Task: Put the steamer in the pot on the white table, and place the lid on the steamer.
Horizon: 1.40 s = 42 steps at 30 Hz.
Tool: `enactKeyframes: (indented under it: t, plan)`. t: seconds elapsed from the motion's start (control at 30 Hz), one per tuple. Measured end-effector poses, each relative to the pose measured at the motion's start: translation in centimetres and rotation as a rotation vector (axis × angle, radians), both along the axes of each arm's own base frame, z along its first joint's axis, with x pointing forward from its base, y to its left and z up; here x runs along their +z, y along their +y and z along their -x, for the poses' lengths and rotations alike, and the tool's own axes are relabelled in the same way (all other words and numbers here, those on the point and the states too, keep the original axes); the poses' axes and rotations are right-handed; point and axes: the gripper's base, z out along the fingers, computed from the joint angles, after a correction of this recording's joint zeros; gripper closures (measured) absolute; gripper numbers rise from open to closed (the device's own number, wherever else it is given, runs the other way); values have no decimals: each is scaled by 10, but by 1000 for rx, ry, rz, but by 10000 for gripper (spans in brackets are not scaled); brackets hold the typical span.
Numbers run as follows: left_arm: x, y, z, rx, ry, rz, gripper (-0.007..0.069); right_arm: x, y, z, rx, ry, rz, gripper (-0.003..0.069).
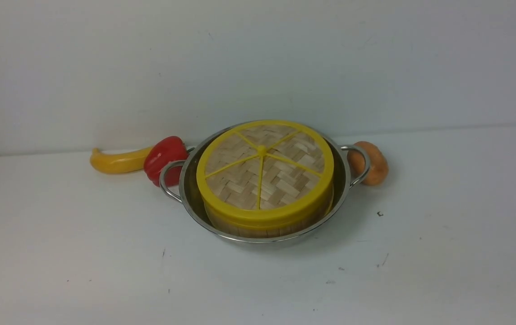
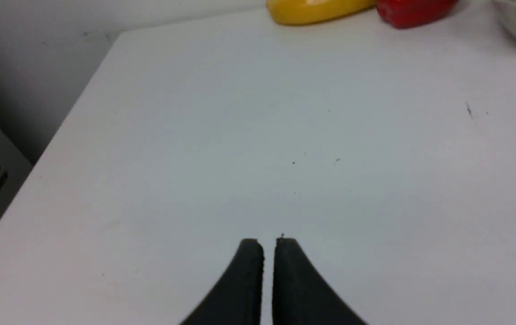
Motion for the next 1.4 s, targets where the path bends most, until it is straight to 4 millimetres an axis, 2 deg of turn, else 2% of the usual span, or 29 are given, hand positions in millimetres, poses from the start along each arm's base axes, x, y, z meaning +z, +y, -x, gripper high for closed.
enactKeyframes:
  t: [0.5,0.67,0.8,0.83,0.87,1.03,1.13,1.4]
  plan:
    - [1,-1,-1,-9,-18,-4,594,1,-1,0,-6,-14,8,529]
    - [1,-1,-1,-9,-19,-4,594,-7,-5,-1,-112,-86,6,515]
    - [1,-1,-1,-9,-19,-4,592,-57,-10,-12,-286,-111,35,504]
    - [1,-1,-1,-9,-19,-4,592,-64,-11,-13,-307,-119,30,502]
    - [1,-1,-1,-9,-19,-4,585,-82,-12,-15,-342,-121,18,498]
    - [1,-1,-1,-9,-19,-4,583,-118,-14,-22,-404,-87,-17,488]
    - [1,-1,-1,-9,-19,-4,583,-128,-14,-23,-410,-66,-24,479]
    - [1,-1,-1,-9,-19,-4,573,-127,-14,-23,-410,-76,-29,458]
